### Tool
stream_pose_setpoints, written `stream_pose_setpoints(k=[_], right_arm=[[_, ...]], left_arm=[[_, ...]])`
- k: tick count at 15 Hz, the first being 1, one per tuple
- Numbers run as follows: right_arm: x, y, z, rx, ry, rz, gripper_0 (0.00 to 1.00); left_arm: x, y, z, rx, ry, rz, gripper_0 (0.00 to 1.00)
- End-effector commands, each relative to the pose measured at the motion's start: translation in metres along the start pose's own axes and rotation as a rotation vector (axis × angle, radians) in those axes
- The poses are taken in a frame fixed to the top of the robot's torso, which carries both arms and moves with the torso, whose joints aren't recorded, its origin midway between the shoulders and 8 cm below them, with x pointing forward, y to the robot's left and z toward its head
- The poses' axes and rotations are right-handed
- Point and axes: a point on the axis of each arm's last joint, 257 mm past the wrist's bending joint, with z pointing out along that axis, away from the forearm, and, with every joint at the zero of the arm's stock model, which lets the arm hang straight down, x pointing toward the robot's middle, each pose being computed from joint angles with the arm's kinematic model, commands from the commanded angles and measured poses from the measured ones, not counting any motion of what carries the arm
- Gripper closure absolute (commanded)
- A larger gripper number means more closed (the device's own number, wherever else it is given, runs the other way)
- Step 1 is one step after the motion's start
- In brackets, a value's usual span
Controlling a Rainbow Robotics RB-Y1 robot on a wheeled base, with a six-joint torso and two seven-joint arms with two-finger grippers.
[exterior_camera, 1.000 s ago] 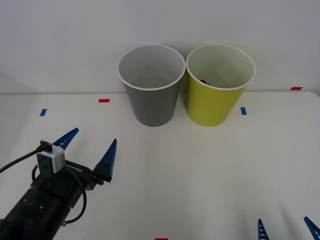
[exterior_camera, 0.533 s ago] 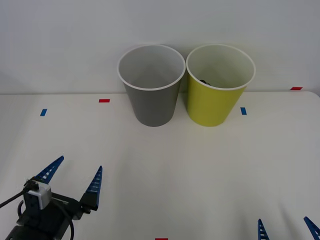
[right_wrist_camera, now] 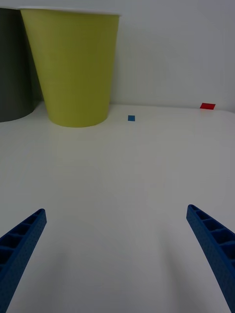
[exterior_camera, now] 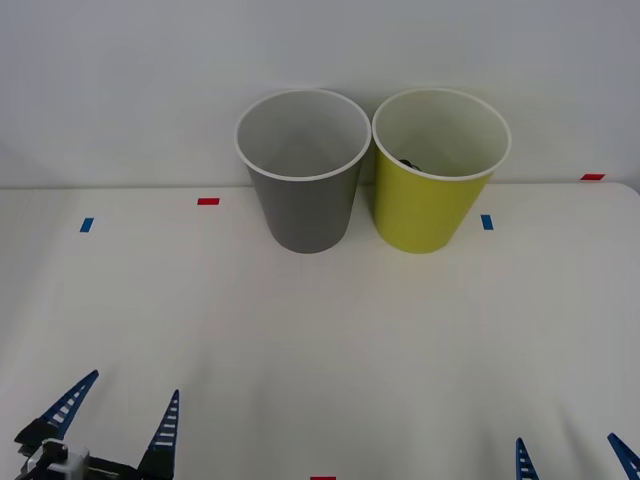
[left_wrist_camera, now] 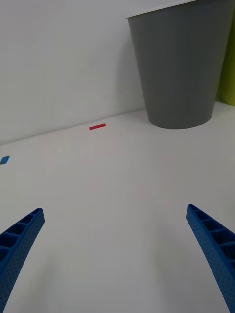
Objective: Put cans in the gray bin and PET bottles in the light green bin.
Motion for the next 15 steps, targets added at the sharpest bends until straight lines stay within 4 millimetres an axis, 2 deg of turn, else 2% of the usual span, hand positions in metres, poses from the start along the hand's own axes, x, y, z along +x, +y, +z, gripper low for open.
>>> stream_pose_setpoints(k=[1, 8, 15], right_arm=[[0.000, 0.000, 0.000, 0.000, 0.000, 0.000, 0.00], [0.000, 0.000, 0.000, 0.000, 0.000, 0.000, 0.00], [0.000, 0.000, 0.000, 0.000, 0.000, 0.000, 0.00]], left_arm=[[0.007, 0.003, -0.026, -0.063, 0.021, -0.029, 0.00], [0.025, 0.006, -0.045, -0.136, 0.037, -0.099, 0.00], [0.028, 0.006, -0.049, -0.136, 0.047, -0.100, 0.00]])
